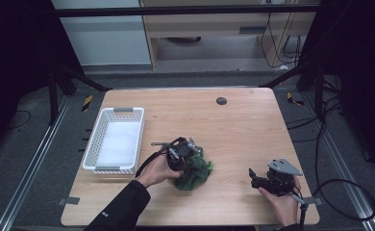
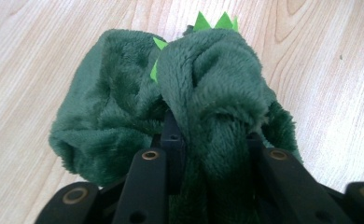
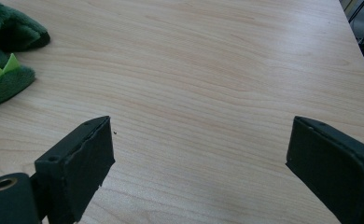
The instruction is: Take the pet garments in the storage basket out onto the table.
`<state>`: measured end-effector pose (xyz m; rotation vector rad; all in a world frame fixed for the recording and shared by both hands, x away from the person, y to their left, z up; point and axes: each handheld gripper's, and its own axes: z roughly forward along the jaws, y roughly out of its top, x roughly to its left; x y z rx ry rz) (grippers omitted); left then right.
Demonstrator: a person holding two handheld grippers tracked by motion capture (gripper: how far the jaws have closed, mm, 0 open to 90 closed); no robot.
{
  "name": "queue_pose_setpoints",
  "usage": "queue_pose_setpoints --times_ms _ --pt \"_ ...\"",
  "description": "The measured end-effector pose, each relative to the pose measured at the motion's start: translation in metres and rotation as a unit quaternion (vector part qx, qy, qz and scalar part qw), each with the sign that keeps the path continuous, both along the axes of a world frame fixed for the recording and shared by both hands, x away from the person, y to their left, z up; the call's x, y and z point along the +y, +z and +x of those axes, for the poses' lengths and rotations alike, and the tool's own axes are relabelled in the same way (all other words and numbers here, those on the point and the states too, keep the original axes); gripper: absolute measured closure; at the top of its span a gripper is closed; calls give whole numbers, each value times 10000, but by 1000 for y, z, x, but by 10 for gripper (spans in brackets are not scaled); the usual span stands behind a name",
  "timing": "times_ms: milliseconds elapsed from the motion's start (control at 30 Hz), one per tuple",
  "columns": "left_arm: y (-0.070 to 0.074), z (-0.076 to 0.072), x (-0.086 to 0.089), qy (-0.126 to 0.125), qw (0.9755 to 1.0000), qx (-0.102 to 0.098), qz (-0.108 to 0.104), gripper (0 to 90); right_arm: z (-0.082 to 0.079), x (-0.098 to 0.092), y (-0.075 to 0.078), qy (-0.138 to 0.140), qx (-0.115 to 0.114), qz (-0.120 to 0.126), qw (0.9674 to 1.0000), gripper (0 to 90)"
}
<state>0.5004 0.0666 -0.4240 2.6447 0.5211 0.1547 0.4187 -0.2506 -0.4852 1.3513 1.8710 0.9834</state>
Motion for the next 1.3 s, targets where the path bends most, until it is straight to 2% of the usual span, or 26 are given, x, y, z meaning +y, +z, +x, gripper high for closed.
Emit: queue_pose_setpoints --times_ms 100,400,533,667,867,967,1067,1300 --pt "-2 -1 1 13 10000 0 -80 650 0 0 0 3 7 3 10000 73" --pt "0 -6 6 56 9993 -56 -374 399 0 0 0 6 6 0 10000 73" --pt "1 -10 11 107 9987 -114 -495 327 0 0 0 7 1 0 10000 73" --pt "6 -14 20 304 9969 -205 -696 279 0 0 0 7 2 -8 10000 73" --pt "17 -17 34 467 9933 -302 -1012 266 0 0 -1 -4 12 -10 10000 72" --pt "21 -20 41 575 9905 -346 -1197 264 0 0 0 -9 13 0 10000 73" --pt "24 -25 50 708 9866 -408 -1411 275 0 0 0 -11 15 3 10000 73" --pt "18 -39 73 1104 9741 -560 -1891 326 0 0 0 -13 17 6 10000 73"
